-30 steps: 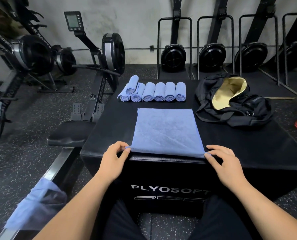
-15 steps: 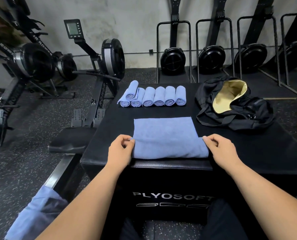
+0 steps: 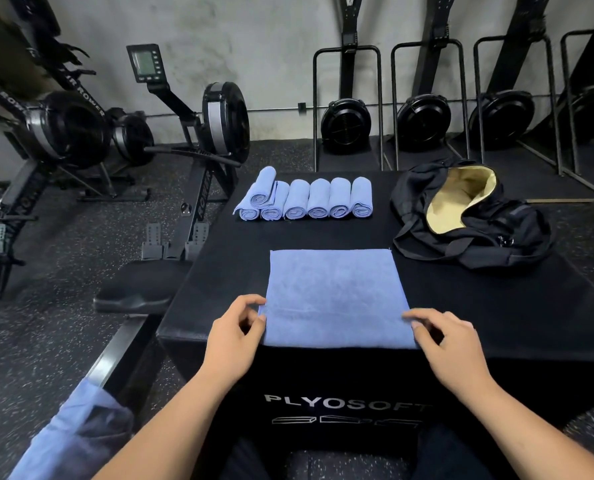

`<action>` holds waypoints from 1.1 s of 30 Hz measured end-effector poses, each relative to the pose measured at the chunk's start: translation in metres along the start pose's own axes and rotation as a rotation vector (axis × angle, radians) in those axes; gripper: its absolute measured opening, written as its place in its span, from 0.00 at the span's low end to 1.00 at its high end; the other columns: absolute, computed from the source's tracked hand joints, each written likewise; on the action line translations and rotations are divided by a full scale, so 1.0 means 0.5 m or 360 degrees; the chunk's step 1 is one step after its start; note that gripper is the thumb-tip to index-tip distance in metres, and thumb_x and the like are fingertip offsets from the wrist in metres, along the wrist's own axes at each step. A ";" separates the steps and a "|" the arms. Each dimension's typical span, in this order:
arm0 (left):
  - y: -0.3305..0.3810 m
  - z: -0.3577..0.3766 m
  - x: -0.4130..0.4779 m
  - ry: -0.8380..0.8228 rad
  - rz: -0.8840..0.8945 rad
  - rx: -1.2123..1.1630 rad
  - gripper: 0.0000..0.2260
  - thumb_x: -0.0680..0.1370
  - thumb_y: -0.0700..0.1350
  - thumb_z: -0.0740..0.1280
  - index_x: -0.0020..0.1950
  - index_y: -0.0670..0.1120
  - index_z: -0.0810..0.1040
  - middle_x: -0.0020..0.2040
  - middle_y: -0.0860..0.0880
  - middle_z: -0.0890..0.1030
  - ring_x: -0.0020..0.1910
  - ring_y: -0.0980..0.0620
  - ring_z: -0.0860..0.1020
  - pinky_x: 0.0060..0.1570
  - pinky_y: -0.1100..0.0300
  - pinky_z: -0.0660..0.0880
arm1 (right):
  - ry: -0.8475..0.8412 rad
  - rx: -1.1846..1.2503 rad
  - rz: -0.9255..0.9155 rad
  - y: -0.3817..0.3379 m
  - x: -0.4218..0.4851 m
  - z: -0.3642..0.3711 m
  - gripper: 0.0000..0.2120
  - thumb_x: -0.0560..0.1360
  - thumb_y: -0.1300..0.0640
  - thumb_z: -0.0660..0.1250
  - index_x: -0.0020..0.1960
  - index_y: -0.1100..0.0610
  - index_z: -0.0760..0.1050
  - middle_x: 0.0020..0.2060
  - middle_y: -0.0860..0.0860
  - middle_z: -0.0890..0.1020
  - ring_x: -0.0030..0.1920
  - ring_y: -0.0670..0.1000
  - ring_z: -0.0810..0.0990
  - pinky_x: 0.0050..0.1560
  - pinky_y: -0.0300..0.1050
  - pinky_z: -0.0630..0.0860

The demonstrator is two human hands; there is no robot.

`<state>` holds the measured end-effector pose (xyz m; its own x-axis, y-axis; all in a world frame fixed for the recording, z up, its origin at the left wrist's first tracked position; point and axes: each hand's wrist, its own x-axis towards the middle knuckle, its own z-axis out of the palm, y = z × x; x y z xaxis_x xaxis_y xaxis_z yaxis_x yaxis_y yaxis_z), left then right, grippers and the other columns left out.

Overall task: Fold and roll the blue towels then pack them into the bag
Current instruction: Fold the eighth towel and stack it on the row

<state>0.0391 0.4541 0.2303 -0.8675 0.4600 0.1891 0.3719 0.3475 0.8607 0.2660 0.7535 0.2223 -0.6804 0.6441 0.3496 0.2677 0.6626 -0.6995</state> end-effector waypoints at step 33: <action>0.003 0.046 0.209 0.0134 -0.0158 0.0047 0.09 0.78 0.45 0.75 0.57 0.56 0.85 0.45 0.55 0.85 0.44 0.57 0.82 0.53 0.56 0.79 | -0.0048 0.0270 0.0370 -0.001 0.237 0.069 0.15 0.78 0.62 0.69 0.57 0.46 0.86 0.51 0.45 0.86 0.52 0.47 0.81 0.55 0.42 0.72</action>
<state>-0.0435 0.5216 0.2405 -0.9248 0.3522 0.1439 0.2913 0.4125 0.8631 0.1616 0.8165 0.2425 -0.6346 0.7579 0.1511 0.3025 0.4235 -0.8539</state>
